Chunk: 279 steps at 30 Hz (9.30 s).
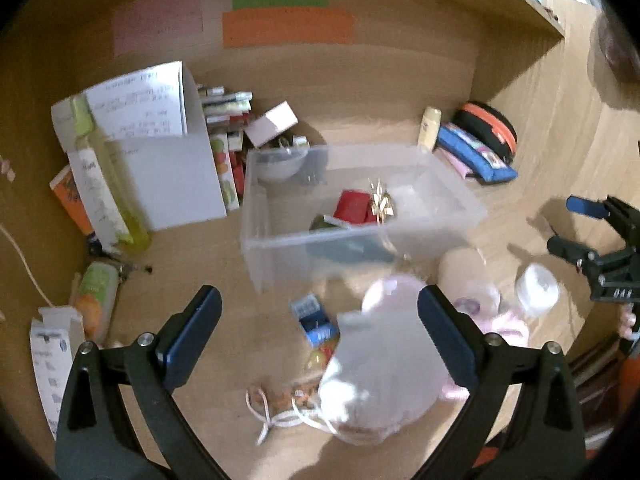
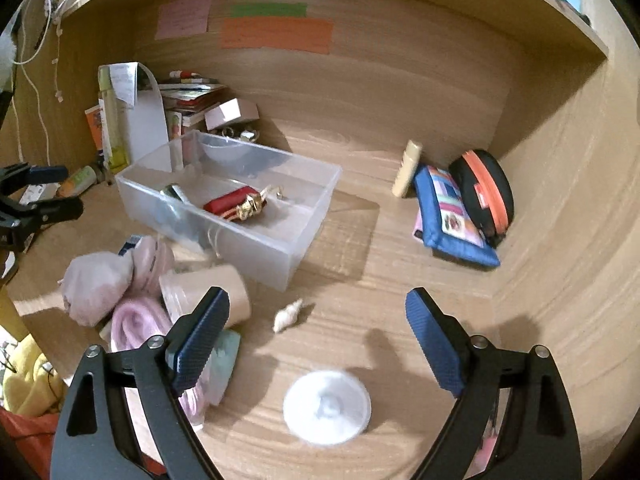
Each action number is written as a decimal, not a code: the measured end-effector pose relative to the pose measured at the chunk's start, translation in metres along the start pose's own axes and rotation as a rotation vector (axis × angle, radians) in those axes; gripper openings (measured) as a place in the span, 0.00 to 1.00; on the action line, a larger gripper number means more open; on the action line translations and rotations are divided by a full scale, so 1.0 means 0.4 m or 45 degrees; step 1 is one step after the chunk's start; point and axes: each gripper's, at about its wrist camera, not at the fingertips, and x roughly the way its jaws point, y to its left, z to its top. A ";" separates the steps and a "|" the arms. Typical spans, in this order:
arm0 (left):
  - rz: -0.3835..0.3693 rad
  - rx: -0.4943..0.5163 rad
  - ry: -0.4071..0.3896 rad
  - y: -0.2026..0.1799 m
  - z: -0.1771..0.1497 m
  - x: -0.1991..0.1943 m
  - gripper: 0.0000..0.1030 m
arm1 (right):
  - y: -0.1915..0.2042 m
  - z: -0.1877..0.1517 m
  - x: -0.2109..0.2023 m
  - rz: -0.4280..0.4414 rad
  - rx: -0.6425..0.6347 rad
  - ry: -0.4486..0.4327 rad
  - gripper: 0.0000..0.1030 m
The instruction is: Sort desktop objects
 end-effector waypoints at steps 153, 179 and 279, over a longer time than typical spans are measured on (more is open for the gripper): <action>-0.275 -0.221 -0.019 0.127 0.167 0.170 0.33 | 0.064 0.213 0.230 0.380 0.010 -0.016 0.60; -0.269 -0.242 0.217 0.028 0.194 0.421 0.34 | 0.129 0.213 0.397 0.316 -0.155 0.144 0.60; -0.227 0.021 0.257 -0.087 -0.049 0.295 0.86 | 0.108 -0.032 0.238 0.460 -0.116 0.137 0.74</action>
